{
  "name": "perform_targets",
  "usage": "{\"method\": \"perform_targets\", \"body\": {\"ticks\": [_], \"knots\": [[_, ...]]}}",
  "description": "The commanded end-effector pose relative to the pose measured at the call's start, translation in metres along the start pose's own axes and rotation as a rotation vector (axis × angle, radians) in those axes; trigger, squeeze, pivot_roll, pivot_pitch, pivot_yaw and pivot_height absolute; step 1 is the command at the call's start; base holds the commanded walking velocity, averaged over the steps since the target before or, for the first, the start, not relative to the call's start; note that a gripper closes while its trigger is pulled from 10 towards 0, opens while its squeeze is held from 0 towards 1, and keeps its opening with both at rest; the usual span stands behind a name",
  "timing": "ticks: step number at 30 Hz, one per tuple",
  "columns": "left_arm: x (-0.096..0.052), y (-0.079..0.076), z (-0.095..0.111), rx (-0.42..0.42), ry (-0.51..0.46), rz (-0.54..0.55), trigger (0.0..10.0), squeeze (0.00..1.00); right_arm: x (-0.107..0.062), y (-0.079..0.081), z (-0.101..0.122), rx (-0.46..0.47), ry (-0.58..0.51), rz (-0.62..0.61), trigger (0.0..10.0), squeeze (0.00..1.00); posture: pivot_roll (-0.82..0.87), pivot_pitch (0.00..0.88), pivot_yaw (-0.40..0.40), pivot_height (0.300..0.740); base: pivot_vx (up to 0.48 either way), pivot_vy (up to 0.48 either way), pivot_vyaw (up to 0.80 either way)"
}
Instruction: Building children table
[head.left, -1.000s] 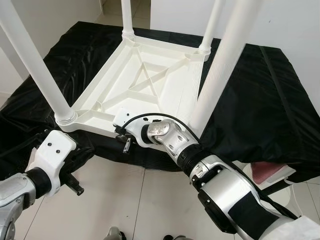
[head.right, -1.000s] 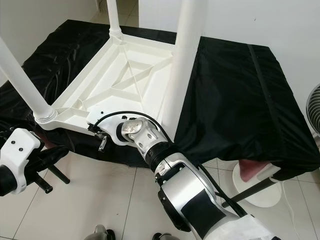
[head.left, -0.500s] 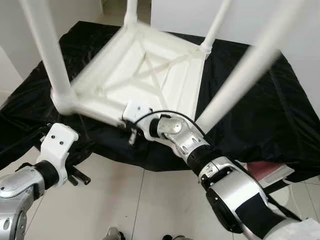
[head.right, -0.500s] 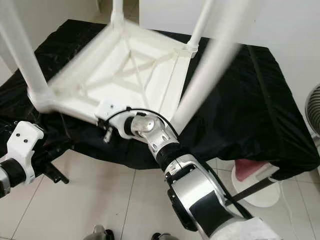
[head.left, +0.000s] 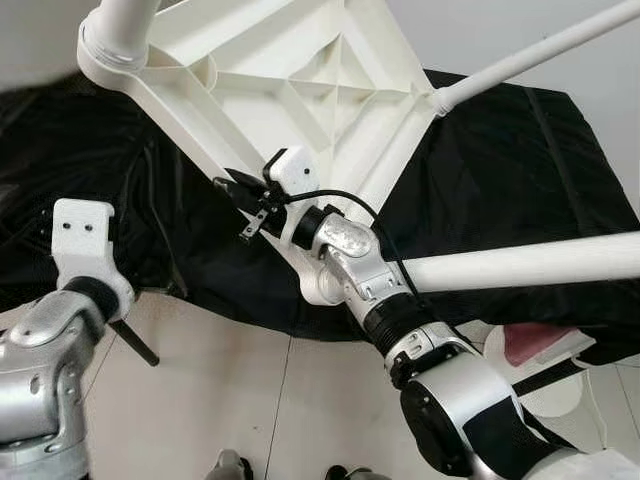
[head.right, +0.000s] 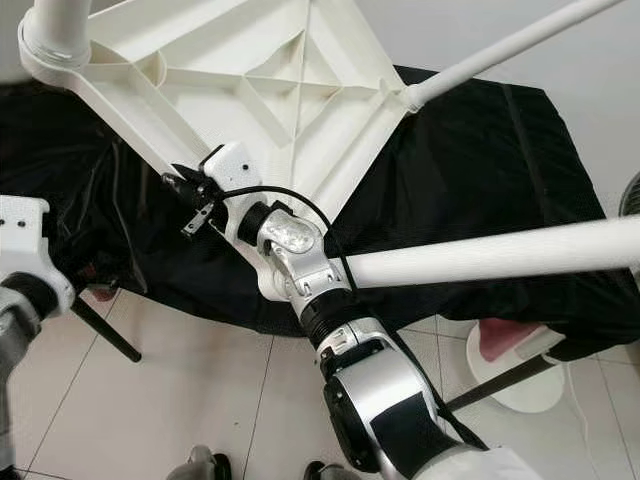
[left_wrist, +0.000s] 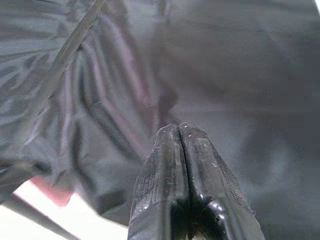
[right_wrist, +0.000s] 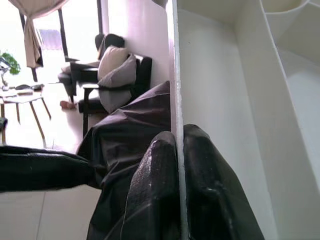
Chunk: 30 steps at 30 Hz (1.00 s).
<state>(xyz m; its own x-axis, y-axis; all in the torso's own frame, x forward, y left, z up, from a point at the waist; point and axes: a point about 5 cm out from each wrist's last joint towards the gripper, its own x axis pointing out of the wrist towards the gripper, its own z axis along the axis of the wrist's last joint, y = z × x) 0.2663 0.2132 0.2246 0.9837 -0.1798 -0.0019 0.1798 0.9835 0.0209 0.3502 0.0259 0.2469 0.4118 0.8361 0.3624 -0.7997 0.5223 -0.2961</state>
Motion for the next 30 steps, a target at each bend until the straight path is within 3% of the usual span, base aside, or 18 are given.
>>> {"method": "perform_targets", "body": {"ticks": [1,5,11,16,18,23,30], "knots": [[0.0,-0.001,-0.001,-0.001,0.011,0.004,10.0,0.0,0.012,-0.002,0.034,-0.052,-0.171,0.01,0.0,0.0,0.07,0.155,0.005,0.74,0.0,0.0,0.0],[0.002,-0.011,0.002,-0.022,0.0,-0.036,10.0,0.0,0.015,-0.006,0.045,0.006,-0.262,-0.039,0.0,0.0,0.07,0.156,0.004,0.74,0.0,0.0,0.0],[0.002,-0.013,0.001,-0.04,0.009,-0.056,10.0,0.0,0.016,-0.007,0.052,0.021,-0.312,-0.073,0.0,0.0,0.08,0.155,0.002,0.74,0.0,0.0,0.0],[0.002,-0.013,0.001,-0.059,0.011,-0.03,10.0,0.0,0.023,-0.012,0.069,0.158,-0.441,-0.125,0.0,0.0,0.1,0.15,0.0,0.74,0.0,0.0,0.0],[0.002,-0.012,0.001,-0.057,0.015,-0.022,10.0,0.0,0.025,-0.015,0.074,0.269,-0.487,-0.128,0.0,0.0,0.1,0.15,0.0,0.74,0.0,0.0,0.0],[0.003,-0.012,0.001,-0.056,0.02,-0.016,10.0,0.0,0.026,-0.015,0.076,0.384,-0.525,-0.076,0.0,0.0,0.1,0.149,0.0,0.74,0.0,0.0,0.0],[0.003,-0.014,0.001,-0.057,0.023,-0.017,10.0,0.0,0.026,-0.012,0.067,0.391,-0.492,-0.058,0.0,0.0,0.1,0.149,0.001,0.74,0.0,0.0,0.0]]}}
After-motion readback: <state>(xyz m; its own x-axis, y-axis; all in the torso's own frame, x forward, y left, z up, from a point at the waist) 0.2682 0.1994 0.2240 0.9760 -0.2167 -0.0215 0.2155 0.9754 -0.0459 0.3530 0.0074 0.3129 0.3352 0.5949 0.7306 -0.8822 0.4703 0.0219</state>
